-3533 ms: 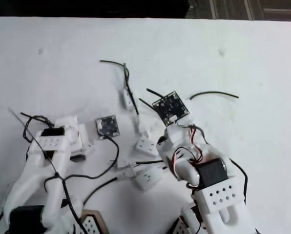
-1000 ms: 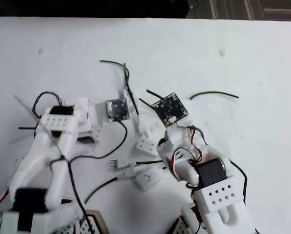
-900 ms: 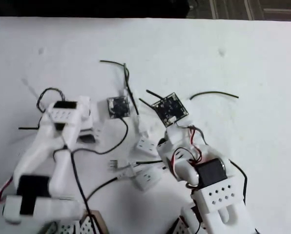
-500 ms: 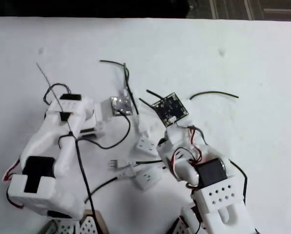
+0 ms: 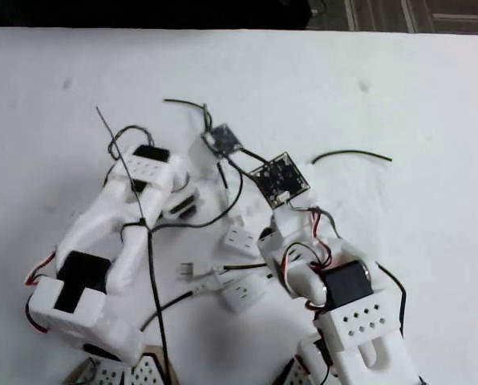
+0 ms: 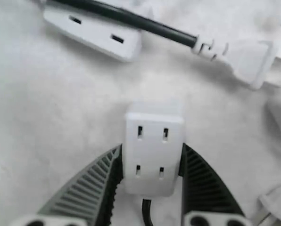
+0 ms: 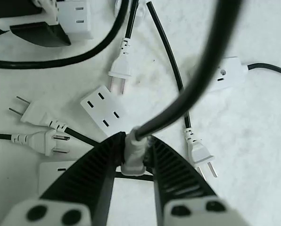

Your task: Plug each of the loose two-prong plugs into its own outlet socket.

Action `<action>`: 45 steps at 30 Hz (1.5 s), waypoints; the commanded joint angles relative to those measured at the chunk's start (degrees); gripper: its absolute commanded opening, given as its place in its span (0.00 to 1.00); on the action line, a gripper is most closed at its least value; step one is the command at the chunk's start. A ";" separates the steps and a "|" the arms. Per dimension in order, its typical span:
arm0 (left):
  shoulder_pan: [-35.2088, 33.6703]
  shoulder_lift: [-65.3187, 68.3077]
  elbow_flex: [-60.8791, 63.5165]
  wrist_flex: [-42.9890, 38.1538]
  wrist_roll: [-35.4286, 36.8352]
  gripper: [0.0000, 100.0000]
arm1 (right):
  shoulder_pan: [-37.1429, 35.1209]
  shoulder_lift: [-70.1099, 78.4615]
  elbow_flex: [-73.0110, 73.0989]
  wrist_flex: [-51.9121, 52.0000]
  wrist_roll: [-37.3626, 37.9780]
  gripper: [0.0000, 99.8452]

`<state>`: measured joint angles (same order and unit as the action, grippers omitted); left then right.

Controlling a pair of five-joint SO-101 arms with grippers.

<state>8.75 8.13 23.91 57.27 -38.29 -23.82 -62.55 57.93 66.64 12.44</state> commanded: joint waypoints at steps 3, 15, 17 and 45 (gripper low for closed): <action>1.71 -0.75 -3.78 2.55 8.00 0.23 | 0.40 -0.75 -0.44 0.04 0.18 0.02; -1.80 -14.02 -8.26 16.44 8.26 0.31 | 0.31 -0.75 -0.53 0.40 0.18 0.02; -4.00 -18.24 -5.89 16.09 8.35 0.29 | 0.04 -0.75 -0.79 0.31 0.09 0.02; -27.74 -49.54 44.48 -17.93 16.26 0.05 | -14.55 26.07 -6.77 -35.65 -4.84 0.02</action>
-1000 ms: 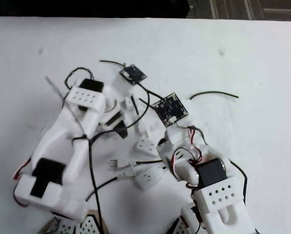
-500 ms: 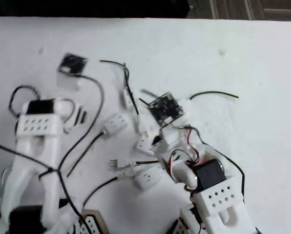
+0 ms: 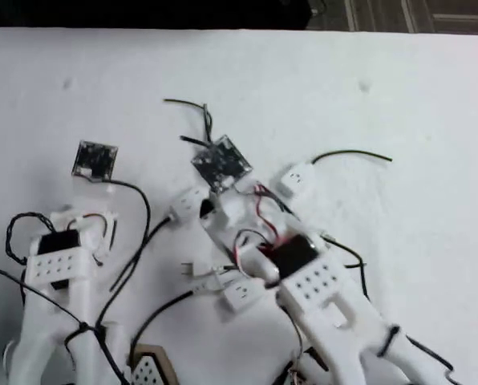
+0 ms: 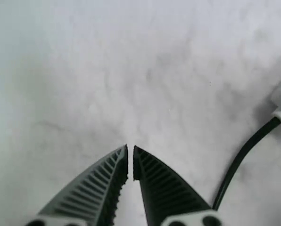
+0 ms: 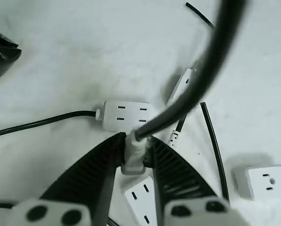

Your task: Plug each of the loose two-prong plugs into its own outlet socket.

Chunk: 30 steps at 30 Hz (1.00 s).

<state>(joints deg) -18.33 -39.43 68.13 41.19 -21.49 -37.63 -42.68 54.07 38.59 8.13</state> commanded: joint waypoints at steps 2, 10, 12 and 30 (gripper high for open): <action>-0.66 -1.98 0.53 -1.49 -0.53 0.05 | -1.63 9.01 -2.81 -10.77 -0.18 0.02; -0.75 -1.63 0.62 -1.41 -0.53 0.05 | -1.71 18.77 -2.81 -23.08 0.00 0.02; -0.75 -1.63 0.70 -1.41 -0.53 0.05 | -1.71 21.67 -2.81 -25.01 0.44 0.02; -2.15 -1.63 0.70 -1.41 -0.62 0.05 | 2.42 35.03 -6.15 -36.26 5.63 0.02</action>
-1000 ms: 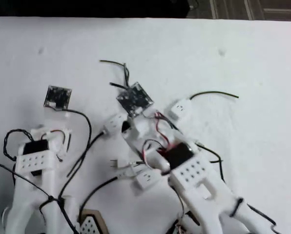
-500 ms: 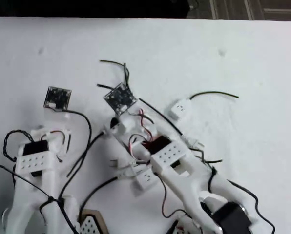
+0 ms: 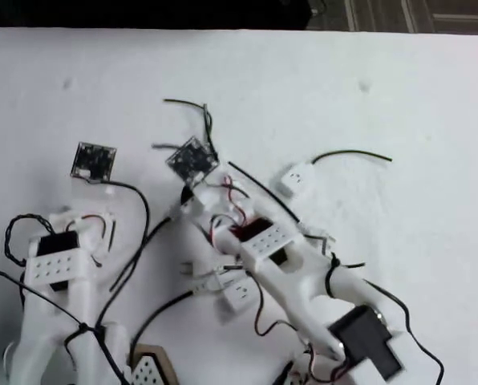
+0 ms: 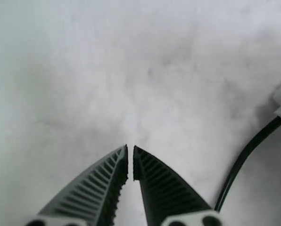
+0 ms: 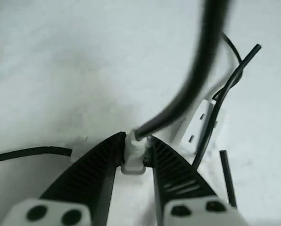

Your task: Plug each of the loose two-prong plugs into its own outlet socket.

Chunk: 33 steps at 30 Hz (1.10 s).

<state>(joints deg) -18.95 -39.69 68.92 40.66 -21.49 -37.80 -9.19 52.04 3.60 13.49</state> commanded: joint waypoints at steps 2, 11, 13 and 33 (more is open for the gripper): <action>-1.71 -1.36 -0.09 -0.88 -0.62 0.05 | 2.86 3.30 -4.57 -1.27 0.26 0.02; -1.71 -1.36 -0.09 -0.88 -0.62 0.05 | 1.36 2.86 -4.48 1.54 0.18 0.02; -1.71 -1.36 -0.09 -0.88 -0.62 0.05 | 0.75 1.98 -4.48 2.77 0.18 0.02; -1.71 -1.36 -0.09 -0.88 -0.62 0.05 | -0.48 8.75 -7.38 3.21 0.18 0.02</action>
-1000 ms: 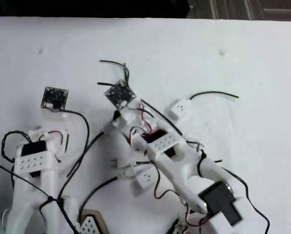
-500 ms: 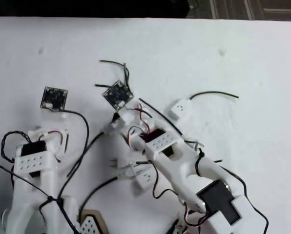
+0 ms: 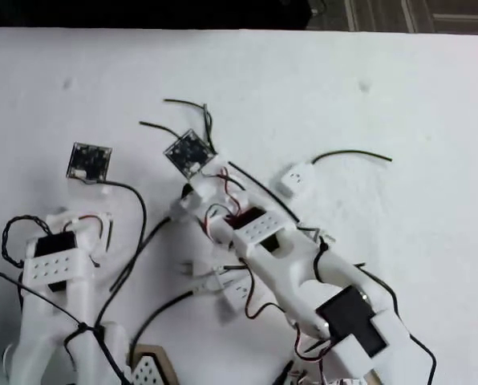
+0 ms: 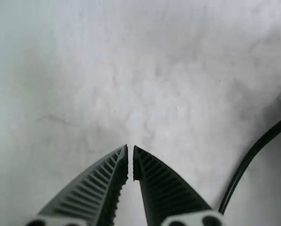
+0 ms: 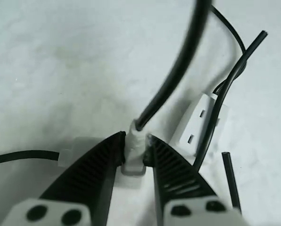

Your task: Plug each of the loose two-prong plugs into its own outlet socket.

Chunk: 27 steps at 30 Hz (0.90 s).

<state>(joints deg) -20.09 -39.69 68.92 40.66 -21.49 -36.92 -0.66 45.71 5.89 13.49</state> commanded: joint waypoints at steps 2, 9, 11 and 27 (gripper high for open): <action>-0.57 -1.36 -0.09 -0.88 -0.62 0.05 | -1.45 -0.04 -0.88 1.01 0.18 0.02; -0.57 -1.27 -0.09 -0.88 -0.62 0.05 | -1.27 -0.04 -1.14 7.78 0.18 0.02; -0.57 -1.27 -0.09 -0.88 -0.62 0.05 | -0.57 -0.04 -1.32 9.01 0.18 0.02; -0.57 -1.27 -0.09 -0.88 -0.62 0.05 | 1.98 0.22 -5.36 17.01 -10.64 0.02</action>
<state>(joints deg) -20.09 -39.69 68.92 40.66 -21.49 -35.87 -0.75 42.46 17.32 5.23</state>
